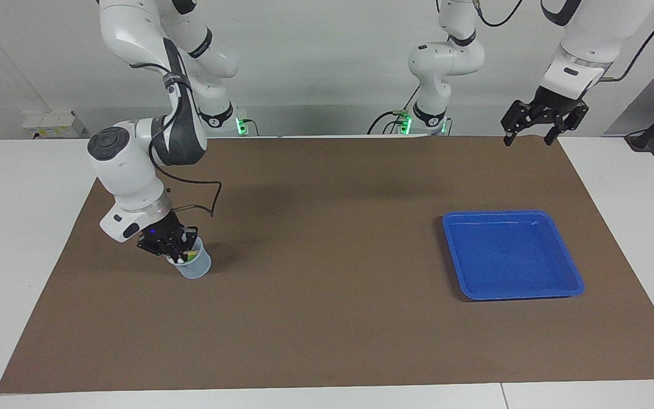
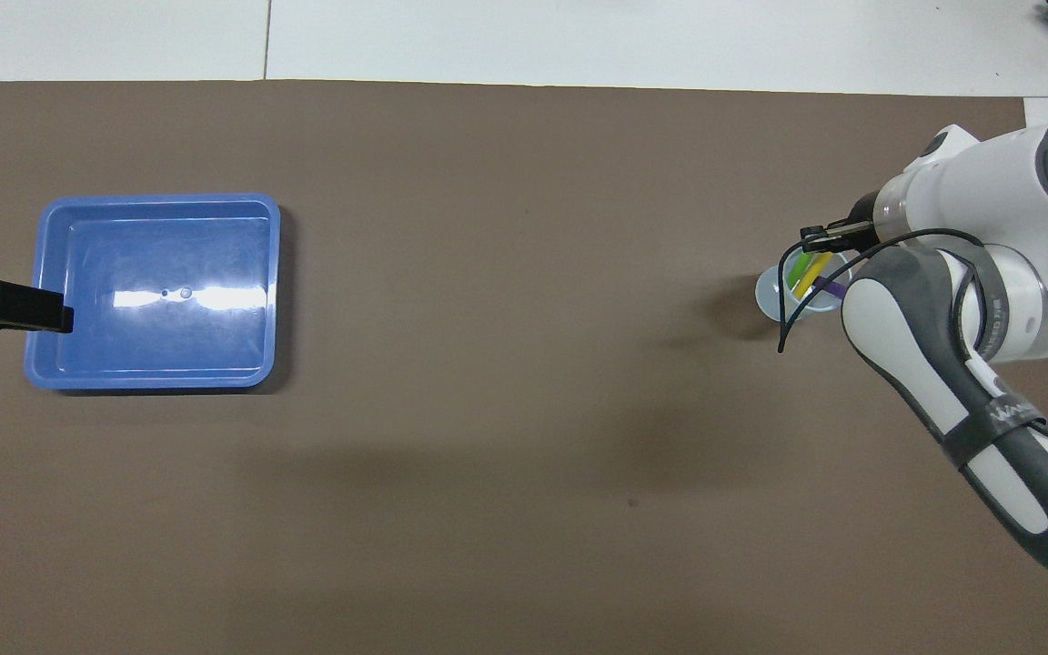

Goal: Right arm passes pens to left for tray arrangement
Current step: 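Close the right gripper on the green pen, then lift the green pen with the right gripper while the left gripper approaches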

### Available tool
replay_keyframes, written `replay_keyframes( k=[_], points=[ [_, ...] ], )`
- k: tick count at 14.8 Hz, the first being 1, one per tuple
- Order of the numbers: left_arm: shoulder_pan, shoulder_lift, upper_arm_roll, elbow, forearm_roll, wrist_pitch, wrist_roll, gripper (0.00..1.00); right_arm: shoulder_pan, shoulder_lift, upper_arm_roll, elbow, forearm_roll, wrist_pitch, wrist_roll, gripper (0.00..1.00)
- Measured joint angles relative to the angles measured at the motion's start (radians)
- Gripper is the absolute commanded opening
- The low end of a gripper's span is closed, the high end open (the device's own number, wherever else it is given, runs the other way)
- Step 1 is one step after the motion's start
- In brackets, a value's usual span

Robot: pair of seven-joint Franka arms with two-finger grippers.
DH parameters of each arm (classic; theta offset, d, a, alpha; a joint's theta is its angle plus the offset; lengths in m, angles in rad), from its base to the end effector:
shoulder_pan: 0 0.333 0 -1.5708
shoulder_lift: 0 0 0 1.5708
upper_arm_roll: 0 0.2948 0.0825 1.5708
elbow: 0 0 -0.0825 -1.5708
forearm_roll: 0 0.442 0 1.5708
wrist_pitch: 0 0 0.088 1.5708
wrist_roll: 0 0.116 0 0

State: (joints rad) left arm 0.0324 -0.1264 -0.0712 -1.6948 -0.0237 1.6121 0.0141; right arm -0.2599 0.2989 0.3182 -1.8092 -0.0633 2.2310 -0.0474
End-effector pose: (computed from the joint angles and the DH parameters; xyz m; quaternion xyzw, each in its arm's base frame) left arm 0.5789 -0.0273 0.6072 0.9994 -0.0260 0.0216 0.0076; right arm 0.6886 0.0280 0.3403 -0.9956 -0.0606 -0.0692 0.0197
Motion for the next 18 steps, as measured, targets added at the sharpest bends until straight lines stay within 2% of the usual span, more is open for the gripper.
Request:
replay_keyframes(
  k=[7,10,14,18],
  points=[
    [0.001,0.0,0.003,0.0,0.0,0.0,0.0,1.0,-0.002,-0.006,0.0,0.01,0.0,-0.008,0.0,0.0],
    [0.001,0.0,0.001,0.0,0.0,0.0,0.0,1.0,-0.002,-0.023,0.001,0.061,0.0,-0.069,0.0,0.0],
    [0.001,0.0,0.001,0.0,0.0,-0.001,-0.002,1.0,0.0,-0.074,0.007,0.156,0.002,-0.181,0.0,0.0],
    [0.0,-0.004,-0.005,0.0,-0.001,-0.004,-0.1,1.0,0.013,-0.137,0.019,0.184,0.002,-0.219,0.0,0.0]
  ],
)
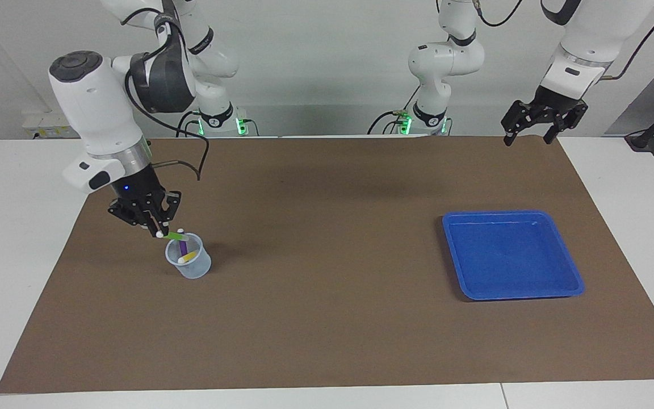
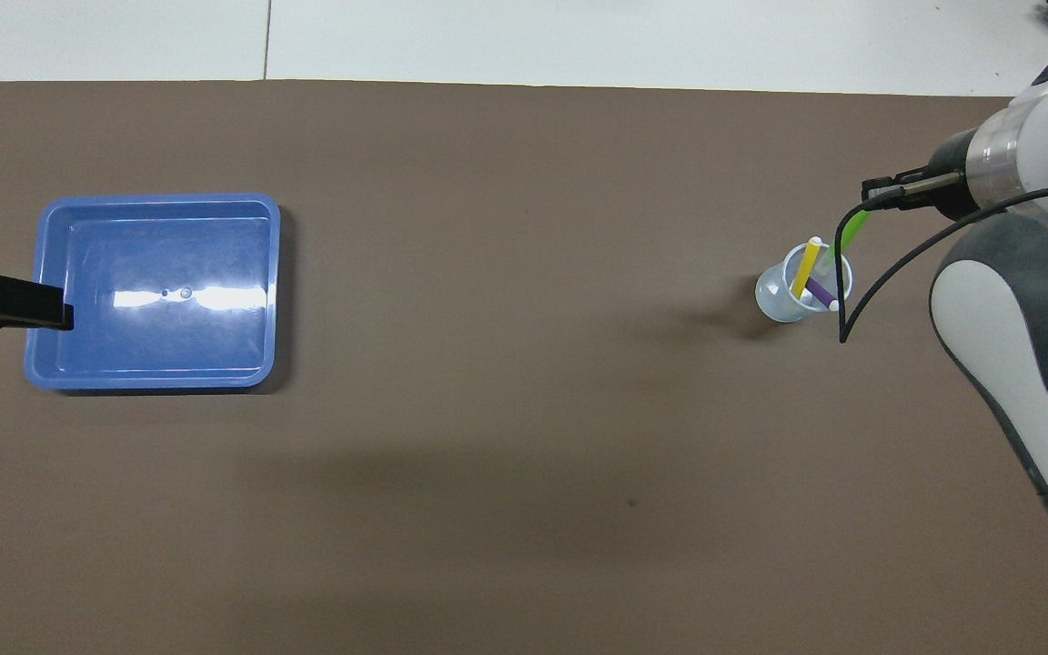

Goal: Right arm passes pens to left for tray arrangement
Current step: 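Lift the green pen with the right gripper while the left gripper approaches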

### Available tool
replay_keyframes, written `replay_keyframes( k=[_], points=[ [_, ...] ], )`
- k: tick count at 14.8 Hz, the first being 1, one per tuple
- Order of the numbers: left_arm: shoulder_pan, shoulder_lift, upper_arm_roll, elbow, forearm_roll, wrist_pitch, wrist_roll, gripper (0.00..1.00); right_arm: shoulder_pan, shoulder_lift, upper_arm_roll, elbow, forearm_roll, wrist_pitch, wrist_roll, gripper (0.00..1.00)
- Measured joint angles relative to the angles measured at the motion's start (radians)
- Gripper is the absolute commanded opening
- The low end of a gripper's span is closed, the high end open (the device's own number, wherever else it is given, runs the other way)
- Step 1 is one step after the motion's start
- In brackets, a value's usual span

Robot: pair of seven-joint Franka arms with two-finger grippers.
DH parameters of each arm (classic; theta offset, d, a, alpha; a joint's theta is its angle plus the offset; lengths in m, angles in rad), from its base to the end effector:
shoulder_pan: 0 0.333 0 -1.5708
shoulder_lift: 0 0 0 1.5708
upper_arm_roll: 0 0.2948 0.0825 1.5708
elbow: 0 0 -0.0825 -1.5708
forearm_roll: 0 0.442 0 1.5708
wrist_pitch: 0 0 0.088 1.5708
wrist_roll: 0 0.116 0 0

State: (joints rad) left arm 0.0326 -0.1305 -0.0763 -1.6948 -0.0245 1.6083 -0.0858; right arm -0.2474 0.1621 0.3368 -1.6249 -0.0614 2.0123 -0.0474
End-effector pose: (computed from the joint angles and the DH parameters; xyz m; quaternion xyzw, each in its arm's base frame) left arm 0.5772 -0.0304 0.6092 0.9995 0.0215 0.0213 0.0087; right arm 0.6872 0.0452 0.5088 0.9905 0.0725 0.1171 0.0004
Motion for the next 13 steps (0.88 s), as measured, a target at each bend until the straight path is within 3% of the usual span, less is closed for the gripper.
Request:
replay_keyframes(
  k=[4,7,13],
  points=[
    [-0.011,-0.002,-0.036,0.0,-0.045,-0.014,-0.199,1.0,0.074,-0.011,0.013,0.033,0.0,0.01,0.013,0.0],
    [-0.058,-0.003,-0.045,-0.003,-0.059,-0.021,-0.371,1.0,0.121,-0.009,0.015,0.041,0.017,0.083,0.129,0.0],
    [-0.092,-0.02,-0.046,-0.039,-0.222,-0.02,-0.77,1.0,0.147,-0.002,0.016,0.047,0.194,0.22,0.408,0.0]
  ],
)
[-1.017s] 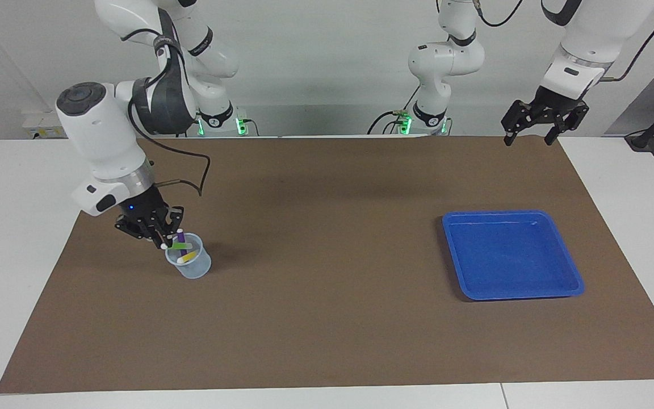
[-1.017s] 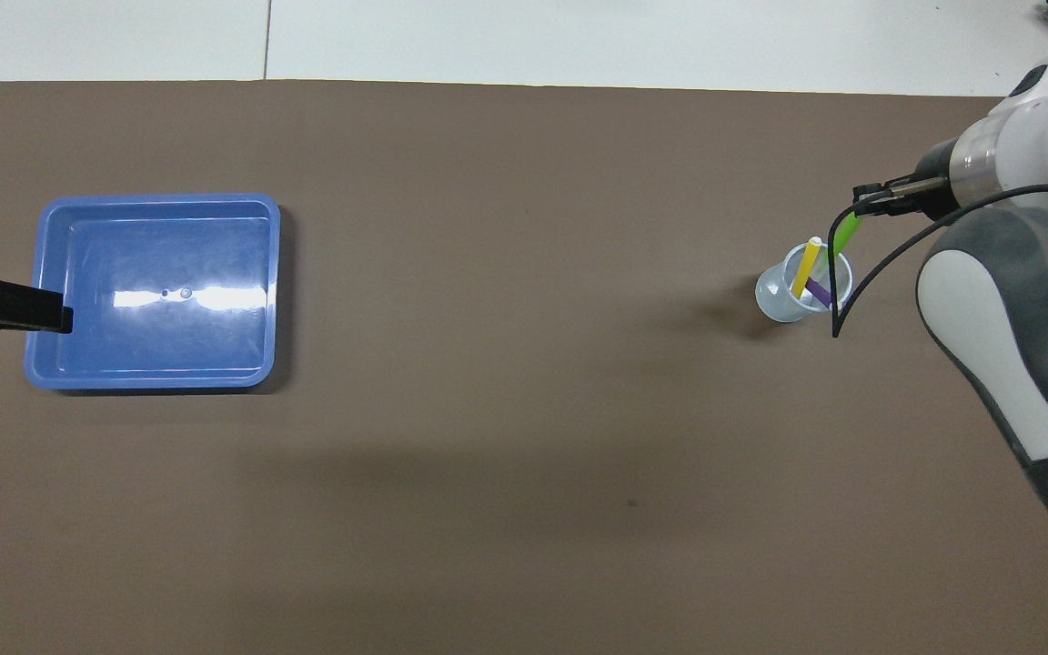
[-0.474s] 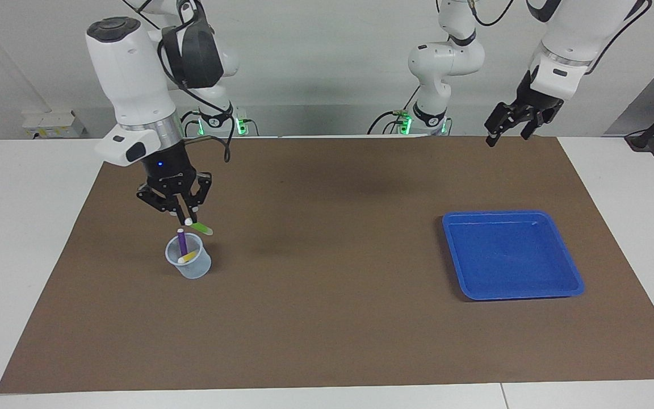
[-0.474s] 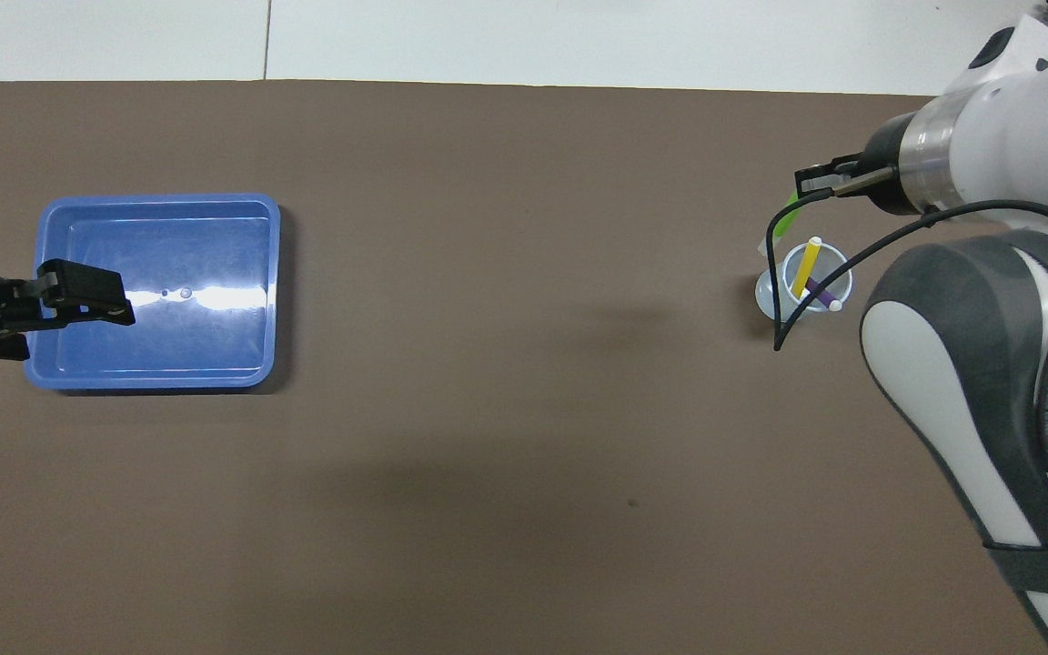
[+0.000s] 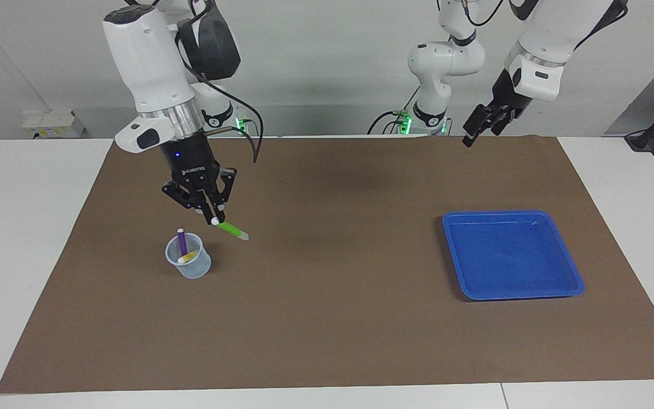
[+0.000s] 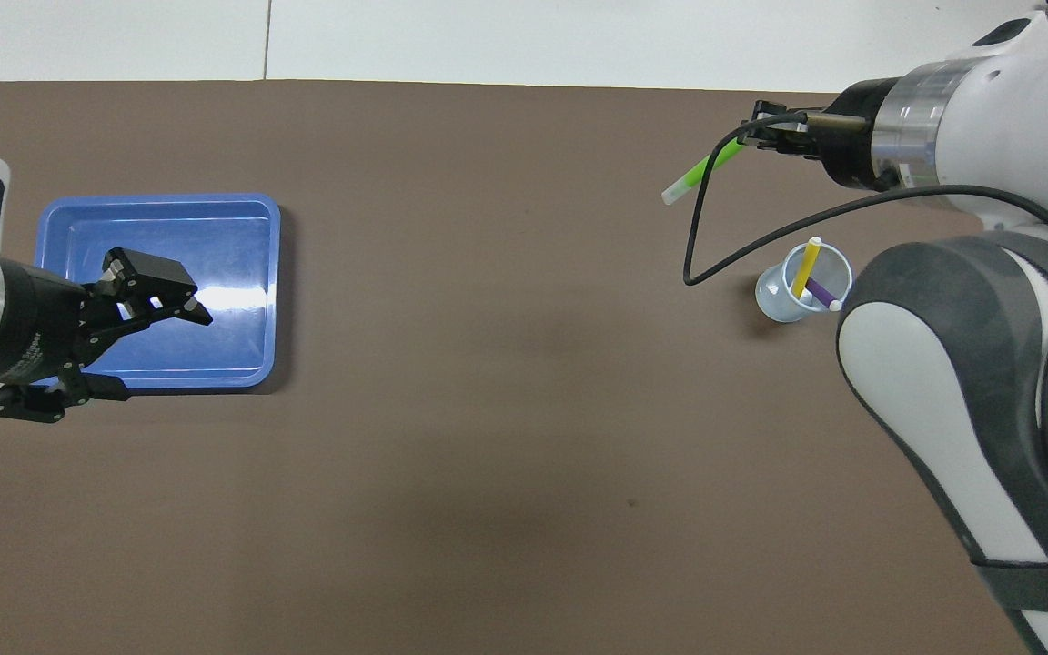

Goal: Right arm passes pens to left for tray arrangement
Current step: 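Lift the green pen with the right gripper while the left gripper approaches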

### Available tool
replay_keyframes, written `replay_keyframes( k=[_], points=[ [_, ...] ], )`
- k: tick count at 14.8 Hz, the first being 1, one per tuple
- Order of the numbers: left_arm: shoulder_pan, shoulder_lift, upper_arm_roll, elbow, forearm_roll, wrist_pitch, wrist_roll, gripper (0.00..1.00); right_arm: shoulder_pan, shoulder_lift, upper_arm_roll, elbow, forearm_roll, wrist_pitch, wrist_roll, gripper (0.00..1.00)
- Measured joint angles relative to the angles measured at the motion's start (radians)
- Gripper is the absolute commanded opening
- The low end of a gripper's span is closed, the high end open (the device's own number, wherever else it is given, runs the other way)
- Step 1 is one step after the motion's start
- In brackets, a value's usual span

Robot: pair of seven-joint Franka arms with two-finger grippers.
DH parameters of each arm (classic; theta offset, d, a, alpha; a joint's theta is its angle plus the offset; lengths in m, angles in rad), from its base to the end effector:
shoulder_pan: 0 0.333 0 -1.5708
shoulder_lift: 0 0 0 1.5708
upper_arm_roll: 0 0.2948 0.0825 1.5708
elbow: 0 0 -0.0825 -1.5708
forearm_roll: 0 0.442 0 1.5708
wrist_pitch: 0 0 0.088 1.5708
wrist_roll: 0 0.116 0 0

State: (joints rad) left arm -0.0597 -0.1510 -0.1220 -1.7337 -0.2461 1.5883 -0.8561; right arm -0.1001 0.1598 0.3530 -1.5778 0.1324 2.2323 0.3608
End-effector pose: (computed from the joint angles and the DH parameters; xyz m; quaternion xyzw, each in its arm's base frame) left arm 0.5540 -0.1343 0.6008 0.9367 0.3311 -0.0543 0.0998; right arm 0.6884 0.1668 0.5657 -0.9608 0.0871 -0.2105 0.1577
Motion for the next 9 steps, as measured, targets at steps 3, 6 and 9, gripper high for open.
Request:
replay_keyframes(
  k=[3,6,9],
  points=[
    [-0.063,-0.01,-0.001,-0.015,-0.057,0.027,-0.214,1.0,0.035,0.015,0.001,0.0,0.035,0.066,0.206,0.0],
    [-0.129,-0.012,-0.003,-0.024,-0.099,0.13,-0.412,1.0,0.065,0.021,0.001,0.001,0.075,0.105,0.389,0.0],
    [-0.194,-0.012,-0.004,-0.063,-0.123,0.302,-0.589,1.0,0.089,0.022,0.001,0.0,0.102,0.125,0.544,0.0]
  ],
)
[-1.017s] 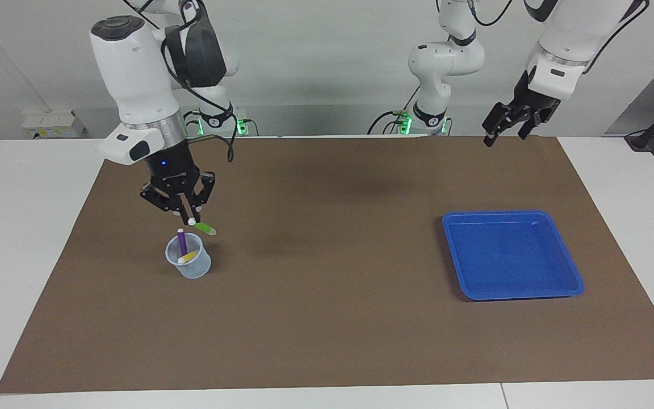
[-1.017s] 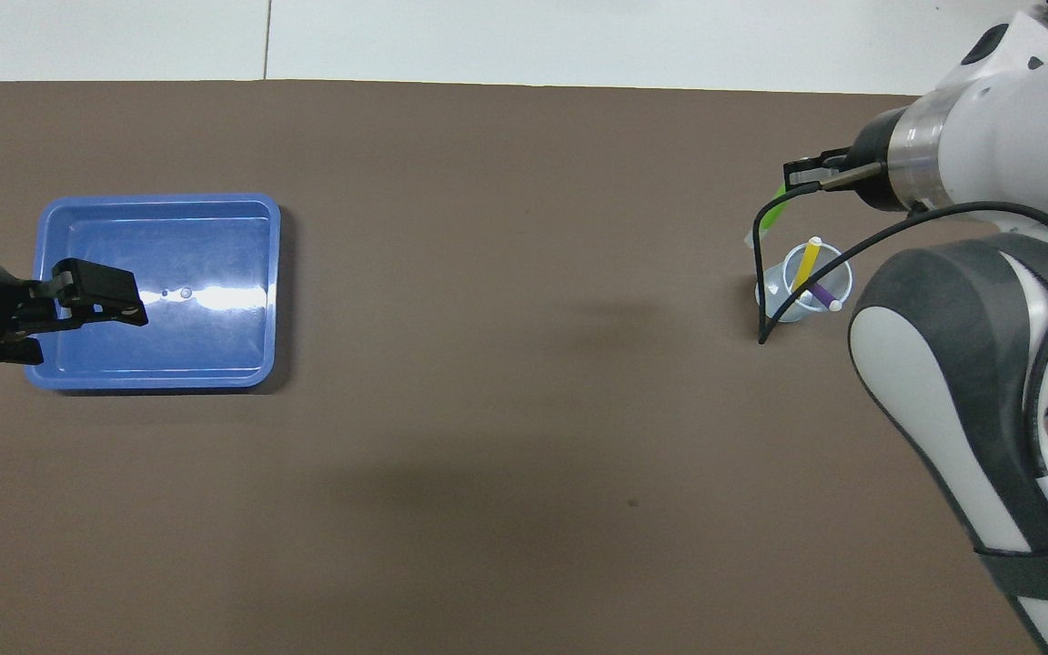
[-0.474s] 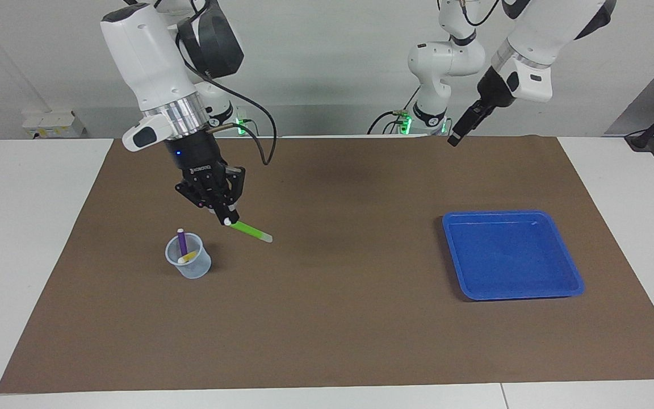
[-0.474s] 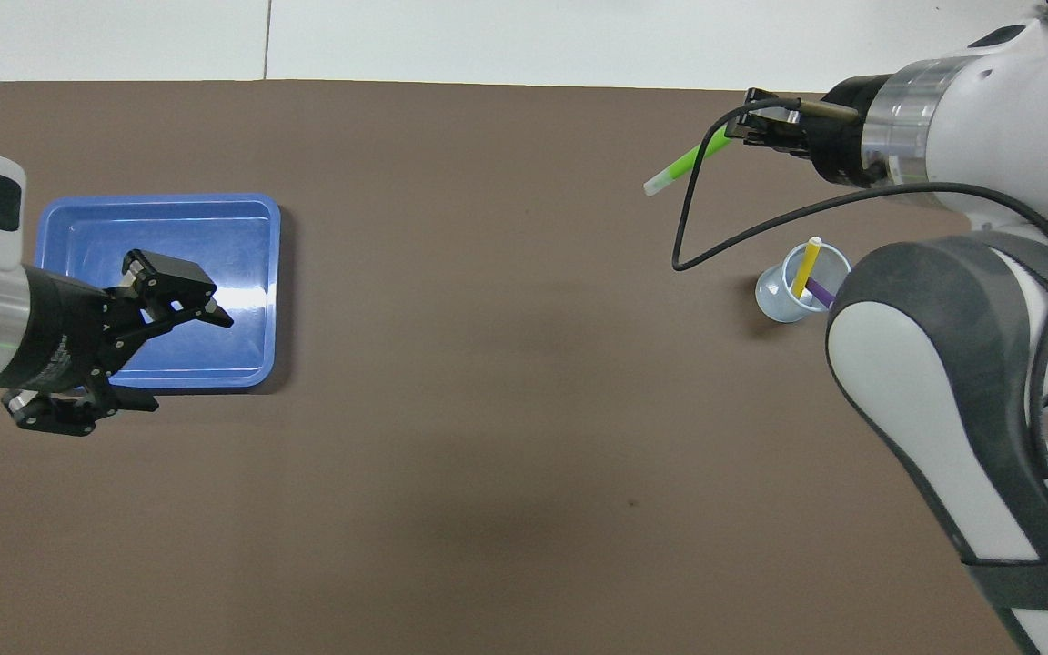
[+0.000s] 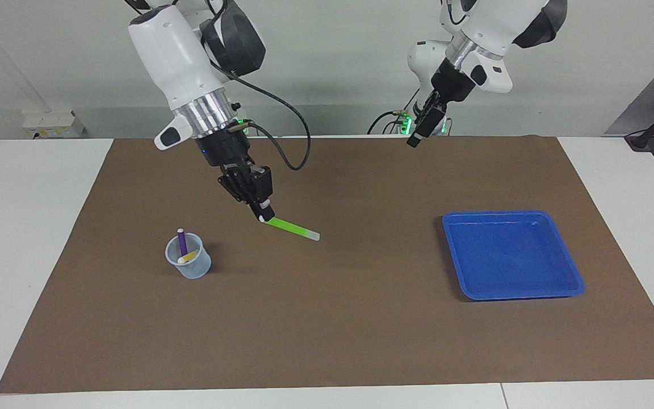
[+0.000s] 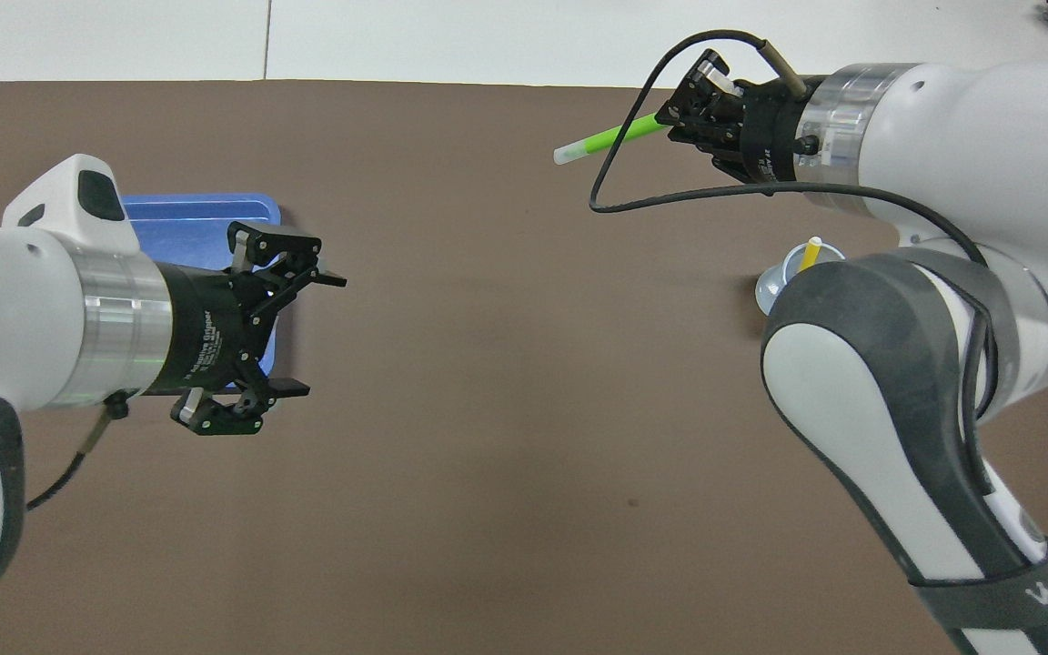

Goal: Right arm passes pens to left for tray arrangement
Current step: 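Lift the green pen with the right gripper while the left gripper approaches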

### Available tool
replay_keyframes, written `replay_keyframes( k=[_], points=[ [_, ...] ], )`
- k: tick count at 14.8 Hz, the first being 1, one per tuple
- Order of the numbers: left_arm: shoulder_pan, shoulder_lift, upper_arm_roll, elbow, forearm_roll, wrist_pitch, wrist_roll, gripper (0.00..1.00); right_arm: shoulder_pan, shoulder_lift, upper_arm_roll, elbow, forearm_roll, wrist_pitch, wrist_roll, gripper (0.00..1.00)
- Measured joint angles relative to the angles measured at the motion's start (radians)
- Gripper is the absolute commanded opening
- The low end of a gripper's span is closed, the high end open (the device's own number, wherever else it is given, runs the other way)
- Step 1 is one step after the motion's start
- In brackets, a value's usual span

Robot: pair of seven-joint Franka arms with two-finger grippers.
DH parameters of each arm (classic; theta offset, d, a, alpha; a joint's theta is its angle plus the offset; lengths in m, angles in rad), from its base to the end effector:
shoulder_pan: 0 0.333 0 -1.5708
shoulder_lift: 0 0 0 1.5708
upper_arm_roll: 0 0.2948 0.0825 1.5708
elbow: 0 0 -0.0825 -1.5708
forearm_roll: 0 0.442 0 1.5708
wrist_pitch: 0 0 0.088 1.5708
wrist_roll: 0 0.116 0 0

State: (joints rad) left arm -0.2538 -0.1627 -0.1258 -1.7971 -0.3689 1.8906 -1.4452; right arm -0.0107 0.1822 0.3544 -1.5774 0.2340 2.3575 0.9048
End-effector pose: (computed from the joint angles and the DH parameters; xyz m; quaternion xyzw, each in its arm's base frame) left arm 0.5402 -0.2524 0.6057 0.8238 0.5260 -0.0577 0.2032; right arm 0.6824 0.2292 0.5681 -0.8884 0.3247 -0.1630 0.2806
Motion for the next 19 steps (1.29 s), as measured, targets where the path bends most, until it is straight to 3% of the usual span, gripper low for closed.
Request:
replay_keyframes(
  k=[8,13,19],
  points=[
    [-0.129,0.012,0.0,-0.064,-0.028,0.413,-0.34,1.0,0.034,0.0,0.008,-0.005,0.11,0.0,0.241,0.0],
    [-0.199,0.086,0.0,-0.076,-0.028,0.577,-0.38,1.0,0.075,0.0,0.011,-0.005,0.112,0.001,0.427,0.0],
    [-0.211,0.17,0.002,-0.056,-0.029,0.701,-0.417,0.99,0.075,0.0,0.011,-0.013,0.2,0.001,0.493,0.0]
  ],
)
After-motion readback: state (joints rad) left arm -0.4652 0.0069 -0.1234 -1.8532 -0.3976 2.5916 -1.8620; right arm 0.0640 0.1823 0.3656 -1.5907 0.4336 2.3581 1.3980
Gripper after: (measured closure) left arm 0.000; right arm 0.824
